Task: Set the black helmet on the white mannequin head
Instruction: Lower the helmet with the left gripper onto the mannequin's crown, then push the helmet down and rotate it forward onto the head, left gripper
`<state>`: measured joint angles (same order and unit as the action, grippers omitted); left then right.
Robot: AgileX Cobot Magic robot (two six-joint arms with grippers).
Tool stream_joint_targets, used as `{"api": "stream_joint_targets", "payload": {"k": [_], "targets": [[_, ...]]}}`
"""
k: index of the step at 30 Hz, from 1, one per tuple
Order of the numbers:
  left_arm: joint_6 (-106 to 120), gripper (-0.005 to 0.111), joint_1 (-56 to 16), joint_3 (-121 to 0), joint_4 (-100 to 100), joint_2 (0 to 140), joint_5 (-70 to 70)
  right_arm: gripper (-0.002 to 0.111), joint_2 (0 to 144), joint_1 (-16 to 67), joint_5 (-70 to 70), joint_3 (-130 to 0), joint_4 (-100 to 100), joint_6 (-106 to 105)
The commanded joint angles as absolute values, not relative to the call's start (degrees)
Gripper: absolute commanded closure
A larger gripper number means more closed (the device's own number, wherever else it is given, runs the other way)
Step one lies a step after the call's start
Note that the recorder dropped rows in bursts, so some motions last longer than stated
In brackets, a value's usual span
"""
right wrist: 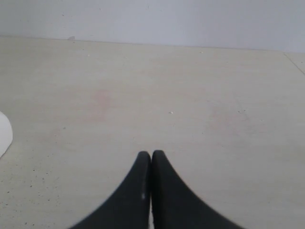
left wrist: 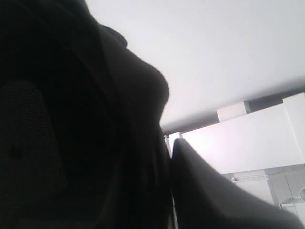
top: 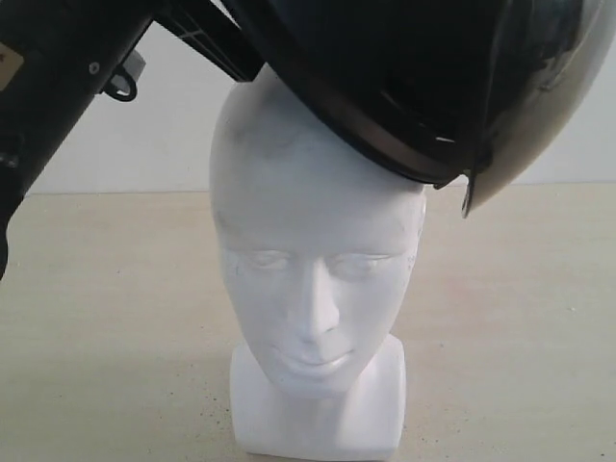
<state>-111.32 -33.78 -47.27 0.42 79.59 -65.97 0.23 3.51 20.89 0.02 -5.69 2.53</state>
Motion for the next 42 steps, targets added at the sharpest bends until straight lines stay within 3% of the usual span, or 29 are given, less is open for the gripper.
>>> {"api": "stream_joint_targets", "payload": {"k": [1, 42], "targets": [[-109.85, 0.102, -33.87, -47.41, -2.36, 78.67, -69.96, 0.108, 0.00, 3.38, 20.76, 0.00, -5.85, 2.37], [-108.63, 0.102, -29.60, -37.80, -1.96, 75.09, -69.96, 0.108, 0.00, 3.38, 20.76, 0.00, -5.85, 2.37]]}}
